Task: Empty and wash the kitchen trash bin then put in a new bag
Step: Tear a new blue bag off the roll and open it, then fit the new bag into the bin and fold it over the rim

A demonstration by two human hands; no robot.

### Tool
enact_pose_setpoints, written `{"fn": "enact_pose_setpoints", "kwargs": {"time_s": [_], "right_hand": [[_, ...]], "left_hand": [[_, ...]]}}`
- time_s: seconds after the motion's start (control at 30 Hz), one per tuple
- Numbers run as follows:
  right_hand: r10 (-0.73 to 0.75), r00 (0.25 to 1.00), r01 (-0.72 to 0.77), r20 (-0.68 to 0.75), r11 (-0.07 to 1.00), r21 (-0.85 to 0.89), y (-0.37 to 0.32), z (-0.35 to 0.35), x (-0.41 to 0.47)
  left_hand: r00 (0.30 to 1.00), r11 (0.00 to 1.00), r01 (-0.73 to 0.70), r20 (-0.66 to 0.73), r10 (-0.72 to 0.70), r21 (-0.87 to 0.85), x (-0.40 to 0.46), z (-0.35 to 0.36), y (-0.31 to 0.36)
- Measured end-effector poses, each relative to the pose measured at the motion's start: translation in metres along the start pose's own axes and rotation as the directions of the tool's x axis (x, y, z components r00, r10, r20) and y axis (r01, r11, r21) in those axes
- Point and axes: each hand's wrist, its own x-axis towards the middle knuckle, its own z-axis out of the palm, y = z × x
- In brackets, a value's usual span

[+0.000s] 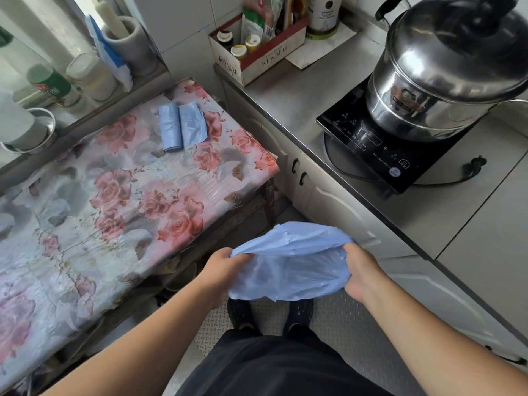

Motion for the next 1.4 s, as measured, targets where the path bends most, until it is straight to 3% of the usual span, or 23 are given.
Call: {"fn": "enact_pose_setpoints", "kwargs": {"time_s": [0.07, 0.17, 0.27, 0.37, 0.43, 0.5, 0.6, 0.67, 0.73, 0.83, 0.87, 0.93, 1.07, 1.17, 1.27, 1.4], "right_hand": [[0.040, 0.990, -0.045, 0.136, 0.998, 0.036, 0.004, 0.002, -0.001], [0.074, 0.967, -0.070, 0.242, 0.997, -0.025, 0.013, 0.008, -0.006], [0.076, 0.940, 0.000, 0.333, 0.975, -0.223, 0.021, 0.008, -0.010], [0.109, 0.925, 0.084, 0.365, 0.877, -0.473, 0.028, 0.001, -0.010], [0.073, 0.967, 0.098, 0.243, 0.776, -0.624, 0.034, -0.003, -0.003], [-0.028, 0.999, 0.044, 0.034, 0.717, -0.696, 0.039, -0.010, 0.008], [-0.204, 0.965, 0.029, -0.162, 0.701, -0.712, 0.046, -0.024, 0.020], [-0.227, 0.968, 0.077, -0.104, 0.669, -0.739, 0.055, -0.030, 0.028], [-0.119, 0.991, 0.123, 0.057, 0.677, -0.725, 0.065, -0.029, 0.030], [0.067, 0.967, 0.105, 0.246, 0.776, -0.623, 0.074, -0.026, 0.034], [0.085, 0.965, 0.077, 0.247, 0.810, -0.581, 0.077, -0.024, 0.038], [0.074, 0.991, -0.004, 0.109, 0.844, -0.537, 0.084, -0.017, 0.047], [-0.130, 0.968, -0.055, -0.216, 0.725, -0.686, 0.094, -0.008, 0.085], [-0.160, 0.934, -0.082, -0.318, 0.771, -0.631, 0.093, -0.008, 0.118], [-0.194, 0.938, -0.037, -0.287, 0.767, -0.640, 0.100, 0.001, 0.148], [-0.141, 0.971, 0.018, -0.195, 0.851, -0.525, 0.115, 0.021, 0.188]], "left_hand": [[0.959, 0.979, 0.051, 0.284, 0.008, -0.199, -0.005, 0.004, -0.004], [0.886, 0.993, -0.043, 0.456, 0.087, -0.108, -0.007, 0.015, -0.007], [0.933, 0.997, -0.075, 0.354, 0.061, 0.026, -0.002, 0.022, -0.014], [0.982, 0.985, -0.030, 0.188, -0.002, 0.169, 0.003, 0.021, -0.020], [0.997, 0.951, 0.003, 0.069, -0.026, 0.309, 0.006, 0.020, -0.022], [0.996, 0.875, 0.037, -0.089, 0.007, 0.482, 0.014, 0.017, -0.024], [0.962, 0.797, 0.146, -0.271, 0.023, 0.586, 0.027, 0.007, -0.032], [0.952, 0.812, 0.186, -0.304, -0.010, 0.553, 0.033, 0.007, -0.039], [0.960, 0.824, 0.165, -0.279, -0.009, 0.542, 0.036, 0.015, -0.047], [0.985, 0.779, 0.104, -0.171, 0.005, 0.618, 0.040, 0.031, -0.062], [0.988, 0.763, 0.100, -0.151, -0.003, 0.639, 0.043, 0.037, -0.066], [0.988, 0.745, 0.115, -0.154, -0.017, 0.657, 0.051, 0.049, -0.076], [0.963, 0.756, 0.224, -0.259, -0.076, 0.615, 0.083, 0.056, -0.087], [0.941, 0.784, 0.274, -0.323, -0.099, 0.557, 0.119, 0.054, -0.092], [0.965, 0.851, 0.246, -0.205, -0.167, 0.464, 0.151, 0.065, -0.096], [0.932, 0.924, 0.363, -0.061, -0.358, 0.118, 0.200, 0.070, -0.114]]}}
